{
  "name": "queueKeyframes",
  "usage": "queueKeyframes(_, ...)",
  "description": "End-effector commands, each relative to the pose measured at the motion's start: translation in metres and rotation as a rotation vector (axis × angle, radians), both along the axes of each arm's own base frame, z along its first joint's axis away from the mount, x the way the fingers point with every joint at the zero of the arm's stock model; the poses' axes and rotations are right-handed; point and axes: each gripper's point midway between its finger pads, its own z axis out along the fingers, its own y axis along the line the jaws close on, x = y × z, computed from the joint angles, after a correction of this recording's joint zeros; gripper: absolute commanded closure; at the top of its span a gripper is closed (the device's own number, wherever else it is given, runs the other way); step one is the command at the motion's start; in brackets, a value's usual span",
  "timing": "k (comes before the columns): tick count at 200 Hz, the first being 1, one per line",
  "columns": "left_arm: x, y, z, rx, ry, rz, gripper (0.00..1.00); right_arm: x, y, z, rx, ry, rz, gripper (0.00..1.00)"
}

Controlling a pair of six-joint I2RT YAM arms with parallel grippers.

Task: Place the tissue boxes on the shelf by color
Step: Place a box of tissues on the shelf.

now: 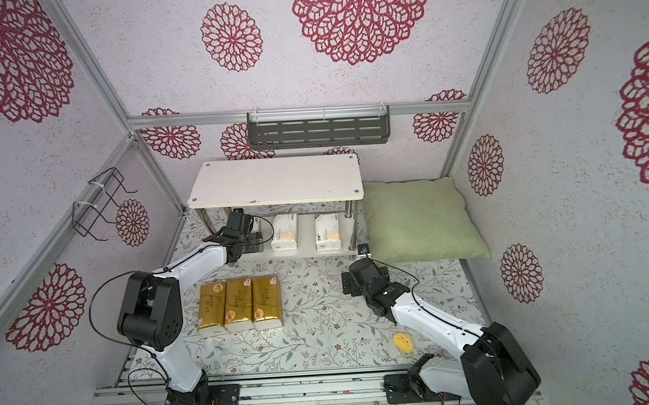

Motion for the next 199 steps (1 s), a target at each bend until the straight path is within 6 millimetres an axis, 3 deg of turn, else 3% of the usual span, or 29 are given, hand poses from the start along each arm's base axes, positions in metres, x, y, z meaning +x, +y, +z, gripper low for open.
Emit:
queueKeyframes(1,0.0,0.007,0.011,0.02,-0.015,0.024,0.06,0.005,0.005,0.012,0.016,-0.04,0.01,0.01)
queueKeyframes(52,0.001,0.005,0.011,0.017,-0.013,0.009,0.0,0.005,0.006,0.009,0.017,-0.034,0.013,0.01)
queueKeyframes(144,0.004,0.004,0.037,0.031,-0.056,0.004,0.03,0.005,0.007,0.009,0.023,-0.032,0.017,0.01)
queueKeyframes(199,0.003,0.002,0.039,0.041,-0.049,-0.001,0.03,0.006,0.008,0.011,0.025,-0.038,0.017,0.01)
